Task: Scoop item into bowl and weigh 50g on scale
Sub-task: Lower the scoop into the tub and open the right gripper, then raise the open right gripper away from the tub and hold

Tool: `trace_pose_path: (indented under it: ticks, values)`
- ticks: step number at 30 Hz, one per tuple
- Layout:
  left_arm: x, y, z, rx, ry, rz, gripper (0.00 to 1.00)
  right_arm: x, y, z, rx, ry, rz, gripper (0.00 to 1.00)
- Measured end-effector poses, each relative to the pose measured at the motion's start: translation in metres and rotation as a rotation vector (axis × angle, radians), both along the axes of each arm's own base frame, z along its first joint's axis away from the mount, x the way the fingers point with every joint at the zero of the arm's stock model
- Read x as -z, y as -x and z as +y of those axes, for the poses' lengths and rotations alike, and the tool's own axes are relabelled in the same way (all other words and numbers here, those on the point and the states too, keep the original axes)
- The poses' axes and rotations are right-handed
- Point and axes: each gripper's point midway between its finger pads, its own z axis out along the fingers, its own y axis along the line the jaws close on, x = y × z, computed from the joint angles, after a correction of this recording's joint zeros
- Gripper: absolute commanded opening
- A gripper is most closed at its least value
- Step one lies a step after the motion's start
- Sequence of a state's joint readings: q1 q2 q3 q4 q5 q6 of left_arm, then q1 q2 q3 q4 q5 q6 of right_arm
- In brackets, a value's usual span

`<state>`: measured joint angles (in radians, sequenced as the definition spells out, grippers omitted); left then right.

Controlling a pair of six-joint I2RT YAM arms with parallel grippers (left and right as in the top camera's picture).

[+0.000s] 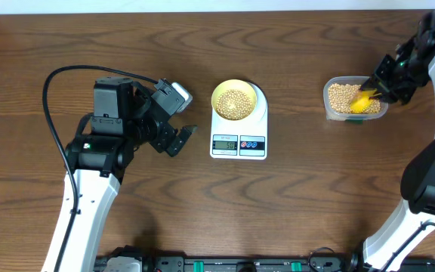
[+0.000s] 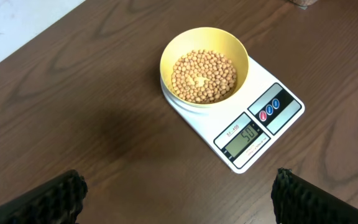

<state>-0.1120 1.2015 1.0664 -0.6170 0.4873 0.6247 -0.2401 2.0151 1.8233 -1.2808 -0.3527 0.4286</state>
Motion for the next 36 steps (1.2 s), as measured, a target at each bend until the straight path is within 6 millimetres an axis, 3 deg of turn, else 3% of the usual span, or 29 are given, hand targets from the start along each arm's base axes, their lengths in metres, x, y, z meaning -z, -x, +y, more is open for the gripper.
trace_pose_path:
  ticks: [2,7,10,16,26,29,36]
  values:
    - [0.000,0.000,0.000,0.000,0.000,0.000,0.97,0.008,0.009,0.003,0.002,-0.014,0.041,0.59]
    - [0.000,0.000,0.000,0.000,0.000,0.000,0.97,0.013,0.035,0.004,0.015,-0.039,0.148,0.84]
    - [0.000,0.000,0.000,0.000,0.000,0.000,0.97,0.013,0.043,-0.003,0.036,-0.043,0.178,0.92]
    - [0.000,0.000,0.000,0.000,0.000,0.000,0.97,0.013,0.047,-0.016,0.070,-0.044,0.190,0.94]
    - [0.000,0.000,0.000,0.000,0.000,0.000,0.97,0.006,0.029,-0.019,0.058,-0.013,0.093,0.86]
    - [0.000,0.000,0.000,0.000,0.000,0.000,0.97,-0.013,0.009,-0.015,0.015,0.026,-0.039,0.85]
    - [0.000,0.000,0.000,0.000,0.000,0.000,0.97,-0.083,-0.039,0.007,-0.109,0.125,-0.404,0.86]
